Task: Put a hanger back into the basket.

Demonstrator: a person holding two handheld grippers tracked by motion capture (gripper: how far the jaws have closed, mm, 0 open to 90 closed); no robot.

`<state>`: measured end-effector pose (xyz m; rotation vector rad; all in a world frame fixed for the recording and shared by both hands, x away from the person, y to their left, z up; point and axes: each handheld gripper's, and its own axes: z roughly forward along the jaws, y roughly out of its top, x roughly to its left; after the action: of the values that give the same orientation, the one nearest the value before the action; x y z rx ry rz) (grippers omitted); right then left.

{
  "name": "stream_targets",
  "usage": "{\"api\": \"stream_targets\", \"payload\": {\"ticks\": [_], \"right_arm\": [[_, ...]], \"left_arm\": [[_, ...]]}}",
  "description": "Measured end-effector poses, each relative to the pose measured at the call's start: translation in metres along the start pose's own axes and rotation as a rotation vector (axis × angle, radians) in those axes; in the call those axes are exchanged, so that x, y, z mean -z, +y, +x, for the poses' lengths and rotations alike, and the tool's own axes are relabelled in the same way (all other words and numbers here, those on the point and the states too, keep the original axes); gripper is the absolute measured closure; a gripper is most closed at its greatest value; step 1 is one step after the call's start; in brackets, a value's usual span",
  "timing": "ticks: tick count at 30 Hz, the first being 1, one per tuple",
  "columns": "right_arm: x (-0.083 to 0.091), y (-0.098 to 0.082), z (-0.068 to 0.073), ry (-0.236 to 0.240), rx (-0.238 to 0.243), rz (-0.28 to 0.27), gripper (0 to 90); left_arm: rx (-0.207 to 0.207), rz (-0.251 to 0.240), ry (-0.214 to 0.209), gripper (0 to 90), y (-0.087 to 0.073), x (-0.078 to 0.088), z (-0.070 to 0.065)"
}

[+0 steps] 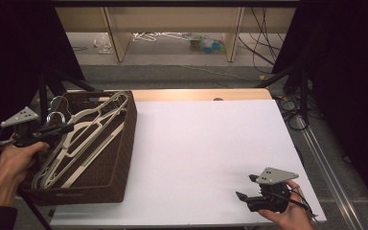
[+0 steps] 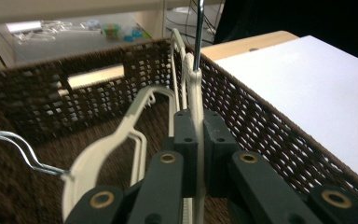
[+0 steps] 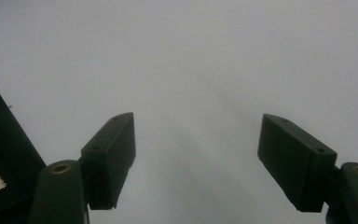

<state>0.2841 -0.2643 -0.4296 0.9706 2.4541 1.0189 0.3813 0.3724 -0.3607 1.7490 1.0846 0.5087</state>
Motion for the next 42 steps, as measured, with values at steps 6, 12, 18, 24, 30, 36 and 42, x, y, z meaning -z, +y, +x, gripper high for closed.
{"api": "stream_targets", "payload": {"ticks": [6,12,18,24,30,36,42], "right_arm": [[0.0,0.0,-0.001,0.002,-0.003,0.003,28.7],[0.0,-0.001,-0.001,0.004,-0.006,0.003,28.7],[-0.001,-0.001,0.0,0.005,0.001,0.006,28.7],[-0.002,-0.001,0.0,0.005,0.006,0.007,28.7],[-0.002,-0.002,0.0,0.01,-0.002,0.012,28.7],[-0.002,-0.002,-0.001,0.003,-0.003,0.008,28.7],[-0.003,-0.003,-0.001,0.002,-0.011,0.005,28.6]], "left_arm": [[0.004,0.052,-0.012,85.2,-0.001,-0.011,-0.002],[0.047,0.128,-0.004,85.1,-0.01,-0.032,0.002],[0.083,0.168,0.083,83.1,-0.018,-0.034,0.011],[0.063,0.215,0.184,78.8,-0.025,-0.039,0.017],[0.003,0.253,0.286,57.4,-0.024,-0.034,0.019],[-0.004,0.22,0.308,48.2,-0.022,-0.029,0.014],[0.015,0.115,0.258,40.2,-0.017,-0.029,-0.011]]}}
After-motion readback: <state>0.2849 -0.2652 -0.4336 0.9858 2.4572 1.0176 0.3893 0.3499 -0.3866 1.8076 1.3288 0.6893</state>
